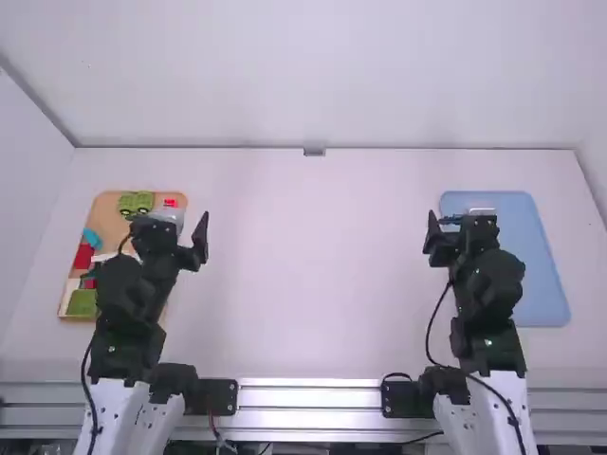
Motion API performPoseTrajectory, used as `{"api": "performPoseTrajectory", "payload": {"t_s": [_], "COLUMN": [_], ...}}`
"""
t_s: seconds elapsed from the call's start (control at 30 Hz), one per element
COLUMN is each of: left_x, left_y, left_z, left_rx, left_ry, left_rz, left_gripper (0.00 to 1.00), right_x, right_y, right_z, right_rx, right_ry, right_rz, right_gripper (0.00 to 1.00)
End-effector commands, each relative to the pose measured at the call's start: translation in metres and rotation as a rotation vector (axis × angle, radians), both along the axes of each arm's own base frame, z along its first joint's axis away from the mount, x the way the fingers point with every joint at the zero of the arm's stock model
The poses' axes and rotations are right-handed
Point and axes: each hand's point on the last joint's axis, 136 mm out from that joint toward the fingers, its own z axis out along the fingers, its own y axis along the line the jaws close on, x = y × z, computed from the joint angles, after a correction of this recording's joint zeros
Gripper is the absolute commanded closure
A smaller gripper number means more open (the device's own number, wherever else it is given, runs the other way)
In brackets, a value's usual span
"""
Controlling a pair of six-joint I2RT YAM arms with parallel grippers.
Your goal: Assemble lego blocks to make yellow taxi
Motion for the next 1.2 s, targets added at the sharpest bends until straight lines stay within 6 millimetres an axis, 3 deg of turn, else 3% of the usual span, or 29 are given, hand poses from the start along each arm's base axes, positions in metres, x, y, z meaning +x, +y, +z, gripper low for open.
{"api": "performPoseTrajectory", "payload": {"t_s": [0.0, 0.37, 0.7, 0.77, 0.87, 1.17], "left_x": [-0.007, -0.027, -0.029, -0.028, -0.028, -0.028], "left_y": [0.015, 0.015, 0.015, 0.015, 0.015, 0.015], "left_z": [-0.012, -0.078, -0.131, -0.145, -0.145, -0.145], "left_rx": [-0.085, -0.085, -0.084, -0.083, -0.083, -0.083], "left_ry": [-0.003, -0.003, 0.017, 0.044, 0.044, 0.044], "left_rz": [0.09, 0.09, 0.091, 0.092, 0.092, 0.092], "left_gripper": [0.33, 0.59, 0.78, 0.81, 0.85, 0.96], "right_x": [-0.008, -0.035, -0.043, -0.044, -0.045, -0.045], "right_y": [-0.001, -0.001, -0.001, -0.001, -0.001, -0.001], "right_z": [-0.012, -0.076, -0.126, -0.123, -0.114, -0.113], "right_rx": [0.062, 0.062, 0.062, 0.062, 0.062, 0.062], "right_ry": [-0.002, -0.002, -0.002, -0.023, -0.065, -0.068], "right_rz": [-0.018, -0.018, -0.018, -0.017, -0.016, -0.016], "right_gripper": [0.32, 0.58, 0.78, 0.81, 0.85, 0.96]}}
